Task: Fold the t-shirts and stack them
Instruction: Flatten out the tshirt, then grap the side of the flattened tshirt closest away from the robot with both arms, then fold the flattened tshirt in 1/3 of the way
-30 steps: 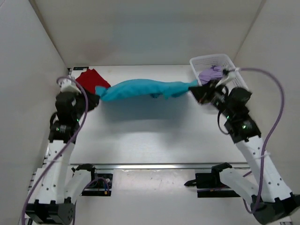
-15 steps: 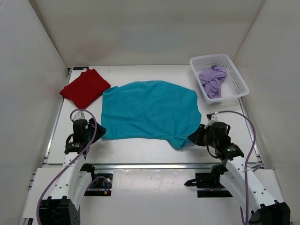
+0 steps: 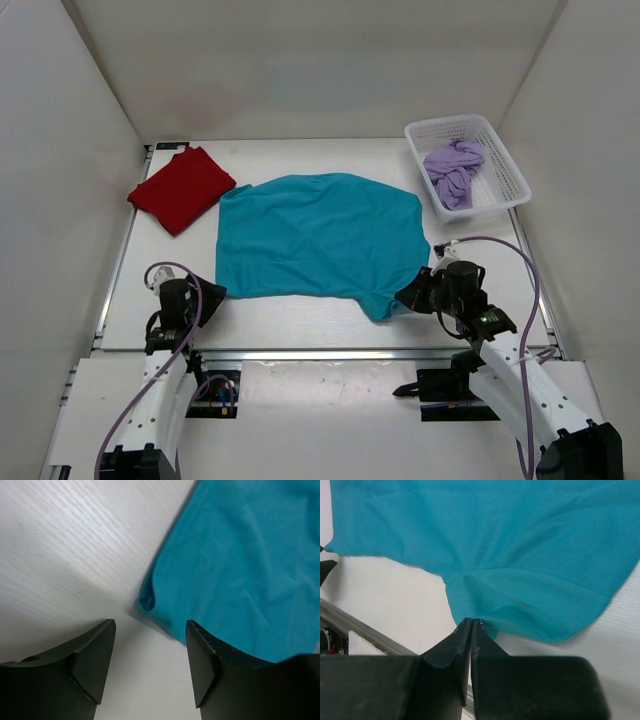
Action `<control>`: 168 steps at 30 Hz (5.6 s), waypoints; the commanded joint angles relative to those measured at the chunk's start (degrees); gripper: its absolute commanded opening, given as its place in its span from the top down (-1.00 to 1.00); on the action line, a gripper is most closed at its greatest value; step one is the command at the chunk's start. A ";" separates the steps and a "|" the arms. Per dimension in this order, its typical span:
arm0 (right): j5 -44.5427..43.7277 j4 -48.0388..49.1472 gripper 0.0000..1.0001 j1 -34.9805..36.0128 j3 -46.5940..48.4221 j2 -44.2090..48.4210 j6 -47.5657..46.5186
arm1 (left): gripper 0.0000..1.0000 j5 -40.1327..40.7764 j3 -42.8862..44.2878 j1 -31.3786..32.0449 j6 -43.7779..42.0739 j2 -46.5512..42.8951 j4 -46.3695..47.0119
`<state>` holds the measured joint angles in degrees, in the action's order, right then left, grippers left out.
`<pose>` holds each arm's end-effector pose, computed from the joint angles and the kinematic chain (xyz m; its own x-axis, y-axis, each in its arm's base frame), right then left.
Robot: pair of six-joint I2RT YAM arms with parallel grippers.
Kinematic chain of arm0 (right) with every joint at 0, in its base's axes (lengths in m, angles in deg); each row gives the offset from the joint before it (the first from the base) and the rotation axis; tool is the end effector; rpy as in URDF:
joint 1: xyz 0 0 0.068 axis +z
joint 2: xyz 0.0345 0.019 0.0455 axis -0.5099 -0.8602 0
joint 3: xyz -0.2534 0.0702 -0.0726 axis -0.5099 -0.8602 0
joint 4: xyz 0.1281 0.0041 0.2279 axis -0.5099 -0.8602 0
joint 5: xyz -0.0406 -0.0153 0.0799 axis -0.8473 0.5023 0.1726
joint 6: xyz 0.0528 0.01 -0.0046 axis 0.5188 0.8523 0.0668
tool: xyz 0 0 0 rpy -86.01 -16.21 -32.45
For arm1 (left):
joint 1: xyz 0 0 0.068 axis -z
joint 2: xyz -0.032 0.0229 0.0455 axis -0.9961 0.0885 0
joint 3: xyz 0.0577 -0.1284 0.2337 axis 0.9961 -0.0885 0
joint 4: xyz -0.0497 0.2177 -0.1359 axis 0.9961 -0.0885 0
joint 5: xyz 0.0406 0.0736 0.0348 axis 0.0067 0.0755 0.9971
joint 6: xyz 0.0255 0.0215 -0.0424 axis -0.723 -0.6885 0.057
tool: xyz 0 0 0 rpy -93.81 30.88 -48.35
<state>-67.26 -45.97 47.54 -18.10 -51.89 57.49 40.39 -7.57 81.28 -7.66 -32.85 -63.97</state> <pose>0.1350 0.0531 0.1816 -0.7523 0.2852 -0.5939 -0.1576 0.7974 0.5825 0.1202 0.0070 0.1362 -0.4114 -0.7770 -0.4764 -0.5454 0.6287 -0.5544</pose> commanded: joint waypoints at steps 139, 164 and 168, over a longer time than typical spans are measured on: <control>-6.46 10.62 1.00 -14.16 34.87 -45.71 -5.18 | 1.00 -1.27 40.78 0.21 -15.41 53.44 6.75; -9.88 21.43 0.90 -8.89 24.47 -37.40 -0.53 | 0.08 -3.37 26.57 -1.90 -14.17 36.51 9.91; -10.60 23.10 1.00 -9.14 10.05 -27.12 1.84 | 0.05 -4.96 15.68 -2.51 -10.74 31.83 14.47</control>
<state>-75.67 -25.17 39.26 0.35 -82.31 56.68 37.01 13.41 79.20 -20.84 0.26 -51.84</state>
